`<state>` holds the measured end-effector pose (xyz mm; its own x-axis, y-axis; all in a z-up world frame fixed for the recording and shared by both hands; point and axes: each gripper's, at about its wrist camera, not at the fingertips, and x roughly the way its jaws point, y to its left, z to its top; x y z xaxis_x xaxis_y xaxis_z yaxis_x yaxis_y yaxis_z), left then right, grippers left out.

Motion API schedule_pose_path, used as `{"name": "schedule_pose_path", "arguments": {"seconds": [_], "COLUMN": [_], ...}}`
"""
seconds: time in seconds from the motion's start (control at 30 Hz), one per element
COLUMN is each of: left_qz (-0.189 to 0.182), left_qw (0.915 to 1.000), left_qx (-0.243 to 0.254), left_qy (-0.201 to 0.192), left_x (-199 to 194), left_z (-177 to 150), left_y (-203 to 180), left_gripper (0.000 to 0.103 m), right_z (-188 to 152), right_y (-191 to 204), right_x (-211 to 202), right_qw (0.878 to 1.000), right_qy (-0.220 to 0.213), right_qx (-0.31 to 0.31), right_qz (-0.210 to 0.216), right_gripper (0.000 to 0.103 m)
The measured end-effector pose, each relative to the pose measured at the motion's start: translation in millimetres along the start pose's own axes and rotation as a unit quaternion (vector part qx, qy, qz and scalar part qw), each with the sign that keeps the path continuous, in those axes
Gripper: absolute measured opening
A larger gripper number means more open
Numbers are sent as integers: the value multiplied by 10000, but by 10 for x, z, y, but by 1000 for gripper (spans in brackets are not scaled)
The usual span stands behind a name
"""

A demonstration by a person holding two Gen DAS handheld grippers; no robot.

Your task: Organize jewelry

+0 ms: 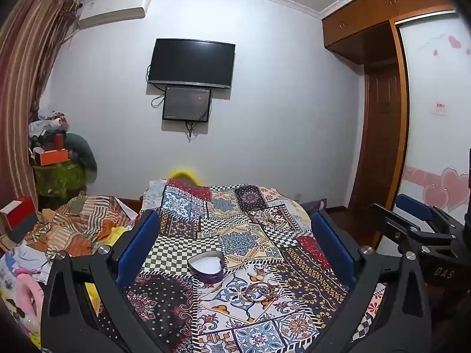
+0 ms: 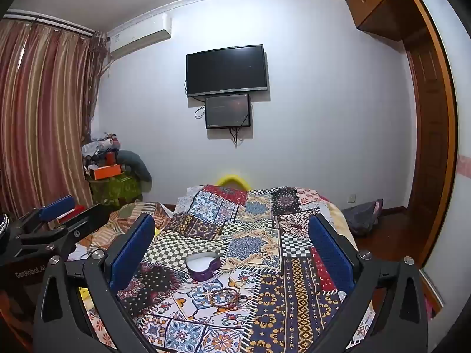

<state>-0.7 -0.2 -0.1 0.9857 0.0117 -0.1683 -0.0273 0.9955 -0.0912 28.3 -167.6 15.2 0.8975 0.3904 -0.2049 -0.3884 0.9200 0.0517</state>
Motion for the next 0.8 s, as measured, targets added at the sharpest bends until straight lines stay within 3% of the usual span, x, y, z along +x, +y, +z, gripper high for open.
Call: {"name": "schedule_pose_path", "arguments": {"seconds": [0.8], "left_qz": [55], "left_qw": [9998], "left_qx": [-61], "left_qy": [192], "left_x": [176], "left_z": [-133], "left_y": [28], "left_gripper": [103], "right_z": [-33], "right_y": [-16], "right_x": [49], "right_qw": [10000], "right_qy": [92], "right_qx": [28], "right_qz": [1], "right_gripper": [103]}}
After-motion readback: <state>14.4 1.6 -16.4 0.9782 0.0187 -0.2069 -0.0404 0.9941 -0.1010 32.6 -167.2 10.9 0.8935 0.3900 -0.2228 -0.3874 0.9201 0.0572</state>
